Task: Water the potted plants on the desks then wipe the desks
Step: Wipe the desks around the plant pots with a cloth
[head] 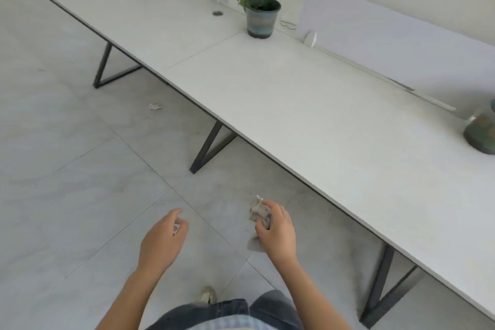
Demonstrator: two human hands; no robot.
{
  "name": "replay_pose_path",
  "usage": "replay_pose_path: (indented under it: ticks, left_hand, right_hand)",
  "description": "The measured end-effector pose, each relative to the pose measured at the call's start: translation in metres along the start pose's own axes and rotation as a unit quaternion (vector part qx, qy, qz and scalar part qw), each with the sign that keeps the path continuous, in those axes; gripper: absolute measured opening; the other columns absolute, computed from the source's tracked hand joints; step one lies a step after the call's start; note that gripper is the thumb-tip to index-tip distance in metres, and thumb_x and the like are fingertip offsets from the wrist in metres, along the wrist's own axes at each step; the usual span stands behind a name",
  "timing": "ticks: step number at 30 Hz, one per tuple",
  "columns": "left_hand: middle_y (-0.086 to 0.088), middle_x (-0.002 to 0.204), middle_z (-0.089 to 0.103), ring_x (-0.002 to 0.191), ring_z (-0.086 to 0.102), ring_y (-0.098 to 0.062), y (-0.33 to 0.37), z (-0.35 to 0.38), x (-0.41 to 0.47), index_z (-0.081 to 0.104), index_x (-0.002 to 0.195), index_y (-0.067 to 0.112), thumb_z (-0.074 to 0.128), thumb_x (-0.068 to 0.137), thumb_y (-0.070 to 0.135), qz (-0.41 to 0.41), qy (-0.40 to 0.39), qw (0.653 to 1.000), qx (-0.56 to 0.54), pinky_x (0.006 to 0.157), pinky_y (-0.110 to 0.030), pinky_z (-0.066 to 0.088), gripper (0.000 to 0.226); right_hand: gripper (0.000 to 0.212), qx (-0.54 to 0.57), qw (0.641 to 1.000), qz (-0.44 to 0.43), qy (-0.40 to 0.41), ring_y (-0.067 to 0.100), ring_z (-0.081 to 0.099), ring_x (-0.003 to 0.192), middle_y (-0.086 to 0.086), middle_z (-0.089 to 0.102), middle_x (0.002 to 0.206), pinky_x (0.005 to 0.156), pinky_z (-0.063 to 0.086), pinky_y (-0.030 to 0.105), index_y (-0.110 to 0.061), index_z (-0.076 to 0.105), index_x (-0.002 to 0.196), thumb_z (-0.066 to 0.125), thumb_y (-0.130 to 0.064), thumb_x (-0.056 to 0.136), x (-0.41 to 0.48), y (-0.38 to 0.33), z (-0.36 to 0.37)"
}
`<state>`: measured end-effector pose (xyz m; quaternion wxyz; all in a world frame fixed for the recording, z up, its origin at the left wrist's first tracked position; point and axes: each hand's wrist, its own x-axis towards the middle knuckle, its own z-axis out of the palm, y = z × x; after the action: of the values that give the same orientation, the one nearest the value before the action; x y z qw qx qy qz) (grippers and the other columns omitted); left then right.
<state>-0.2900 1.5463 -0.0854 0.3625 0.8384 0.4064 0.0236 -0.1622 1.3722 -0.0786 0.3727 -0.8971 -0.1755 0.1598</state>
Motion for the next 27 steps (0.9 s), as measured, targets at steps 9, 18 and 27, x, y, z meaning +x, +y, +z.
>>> replay_pose_path:
  ticks: [9, 18, 27]
  left_hand:
    - [0.001, 0.11, 0.057, 0.092, 0.05, -0.011, -0.028, -0.016, 0.075, 0.044, 0.133, 0.015, 0.041, 0.095, 0.028, -0.059, -0.065, 0.995, -0.041, 0.08, -0.024, 0.039, 0.04]
    - [0.0, 0.116, 0.059, 0.094, 0.049, -0.01, 0.014, -0.06, 0.236, 0.045, 0.133, 0.015, 0.04, 0.095, 0.028, -0.029, -0.01, 0.999, -0.034, 0.081, -0.025, 0.039, 0.041]
    - [0.006, 0.099, 0.056, 0.091, 0.052, -0.011, 0.007, -0.085, 0.338, 0.048, 0.13, 0.016, 0.043, 0.094, 0.026, -0.073, -0.04, 0.996, -0.031, 0.081, -0.026, 0.041, 0.038]
  right_hand:
    - [0.04, -0.054, 0.994, -0.047, -0.083, 0.013, 0.047, 0.11, -0.004, 0.055, 0.117, 0.074, 0.038, 0.019, -0.023, 0.047, 0.123, 0.05, -0.014, 0.084, 0.072, -0.06, 0.057]
    - [0.039, 0.0, 0.996, -0.077, -0.033, 0.015, 0.049, 0.104, -0.001, 0.056, 0.113, 0.073, 0.034, 0.021, -0.019, 0.049, 0.121, 0.051, -0.01, 0.083, 0.242, -0.134, 0.056]
    - [0.037, 0.022, 0.997, -0.05, -0.05, 0.017, 0.052, 0.104, -0.001, 0.059, 0.111, 0.075, 0.034, 0.019, -0.018, 0.053, 0.116, 0.053, -0.008, 0.08, 0.34, -0.178, 0.093]
